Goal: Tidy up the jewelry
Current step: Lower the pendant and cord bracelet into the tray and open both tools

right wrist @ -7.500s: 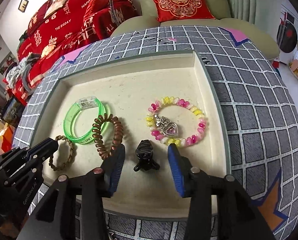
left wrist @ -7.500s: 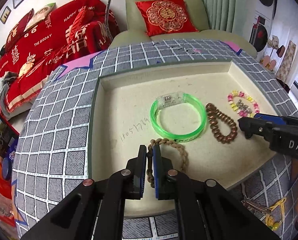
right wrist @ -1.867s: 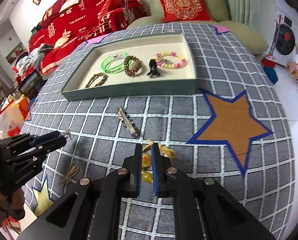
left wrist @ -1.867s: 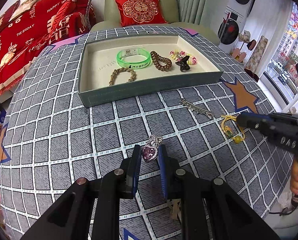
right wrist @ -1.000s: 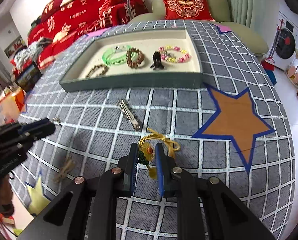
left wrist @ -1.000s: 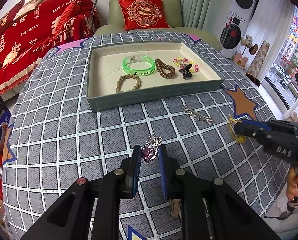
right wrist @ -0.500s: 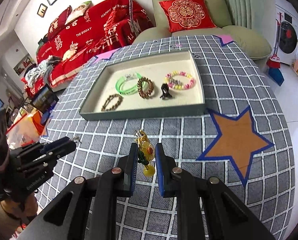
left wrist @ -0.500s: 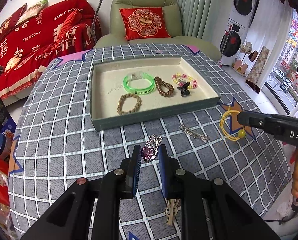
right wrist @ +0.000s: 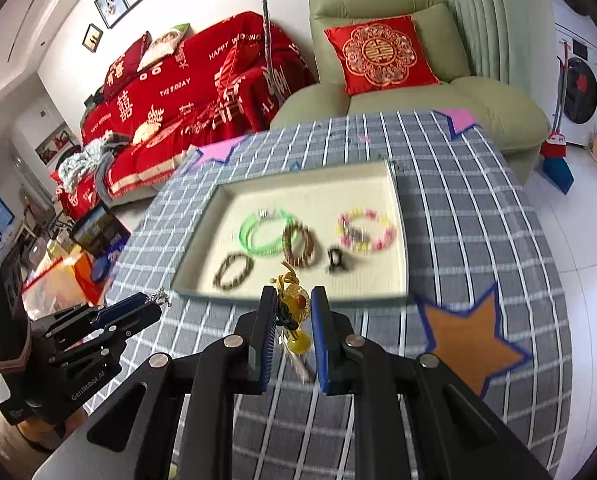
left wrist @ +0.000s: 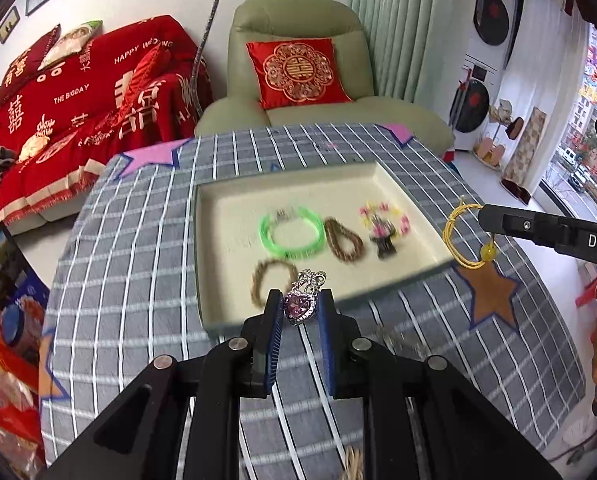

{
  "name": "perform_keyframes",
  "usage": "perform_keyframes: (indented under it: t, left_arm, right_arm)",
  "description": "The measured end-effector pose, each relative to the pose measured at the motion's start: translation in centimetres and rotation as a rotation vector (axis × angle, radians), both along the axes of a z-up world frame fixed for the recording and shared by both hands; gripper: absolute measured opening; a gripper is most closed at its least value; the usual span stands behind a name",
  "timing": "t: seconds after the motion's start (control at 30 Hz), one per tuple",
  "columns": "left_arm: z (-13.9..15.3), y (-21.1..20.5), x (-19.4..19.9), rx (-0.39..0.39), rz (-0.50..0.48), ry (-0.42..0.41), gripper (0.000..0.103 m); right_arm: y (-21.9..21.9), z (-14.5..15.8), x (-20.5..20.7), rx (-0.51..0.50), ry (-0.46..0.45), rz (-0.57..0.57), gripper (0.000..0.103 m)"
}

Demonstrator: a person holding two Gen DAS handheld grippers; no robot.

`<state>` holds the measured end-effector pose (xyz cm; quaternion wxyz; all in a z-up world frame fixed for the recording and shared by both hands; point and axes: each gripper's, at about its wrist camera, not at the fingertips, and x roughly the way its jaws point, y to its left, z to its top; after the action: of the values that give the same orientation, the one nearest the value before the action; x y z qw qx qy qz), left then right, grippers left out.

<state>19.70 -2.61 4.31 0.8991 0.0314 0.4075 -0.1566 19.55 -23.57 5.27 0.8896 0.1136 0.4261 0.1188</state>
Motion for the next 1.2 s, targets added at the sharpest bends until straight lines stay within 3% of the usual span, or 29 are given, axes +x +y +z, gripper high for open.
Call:
perform_keyframes:
  t: [0.2,0.53,0.83,1.2]
  left_arm:
    - [-1.1,-0.9,4.9,0.006,0.037,0.008,0.028]
    - [-5.9,-2.2,10.2,0.048,0.077,0.055,0.028]
    - [-8.9,-2.5,11.5,0.074,0.091,0.085,0.028]
    - [-8.3,-3.0,11.1,0.114,0.103,0.047,0.029]
  right_arm:
    - [-0.3,-0.5,4.8,0.003,0.007,-0.025,0.018]
    - [-0.2,-5.7,9.7,-0.019,0.055,-0.058,0.018]
    - [-0.9,-9.2,11.6,-0.015,0.1,-0.088,0.018]
    - [-1.2,-10.5,12.0,-0.017,0.13,-0.094,0.02]
